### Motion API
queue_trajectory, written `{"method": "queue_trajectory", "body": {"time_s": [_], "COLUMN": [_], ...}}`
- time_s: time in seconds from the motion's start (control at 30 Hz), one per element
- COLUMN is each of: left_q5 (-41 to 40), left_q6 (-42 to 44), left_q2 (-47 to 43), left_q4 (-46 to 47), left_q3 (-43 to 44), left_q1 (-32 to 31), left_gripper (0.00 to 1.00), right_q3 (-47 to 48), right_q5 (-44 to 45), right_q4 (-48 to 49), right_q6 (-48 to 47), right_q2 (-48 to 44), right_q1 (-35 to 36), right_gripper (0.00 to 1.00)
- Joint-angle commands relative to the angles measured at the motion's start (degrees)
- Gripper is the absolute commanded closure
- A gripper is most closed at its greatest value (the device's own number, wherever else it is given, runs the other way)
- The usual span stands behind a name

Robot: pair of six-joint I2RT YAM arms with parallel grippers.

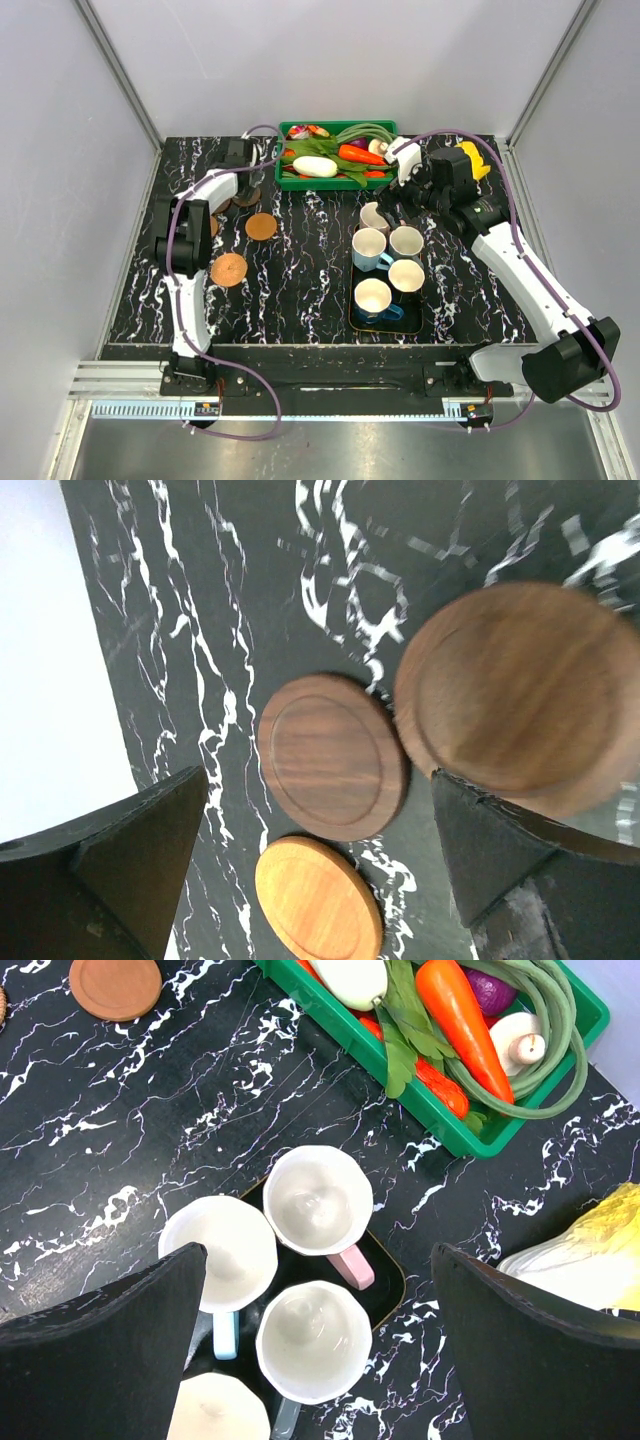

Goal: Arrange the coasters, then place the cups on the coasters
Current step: Move the coaster to the center of the board.

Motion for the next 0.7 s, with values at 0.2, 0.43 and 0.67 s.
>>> {"method": "queue_trajectory", "body": {"time_s": [0.2,0.43,0.67], "left_q5": [-3.2,-3.6,-3.3], "left_q6": [-0.5,0.7,0.7], "left_q2": [-1.0,-0.5,4.7], "left_q4": [-0.2,1.0,-3.5], "left_q3": [0.3,-0.8,6.9], "left_q1": [5.9,6.8,6.8], "left_gripper": [0.01,0.01,0.01], "right_q3": [-0.1,-0.1,0.0], "right_q5": [-0.7,-1.0,-0.8], "right_q4": [2.5,2.6,2.5], "right_q6": [-0.7,-0.5,-0.3], "right_q2": [-1.2,-0.9,-0.8], "right_q1": [-0.2,-0.2,-0.1], "right_gripper": [0.0,0.0,0.0]}}
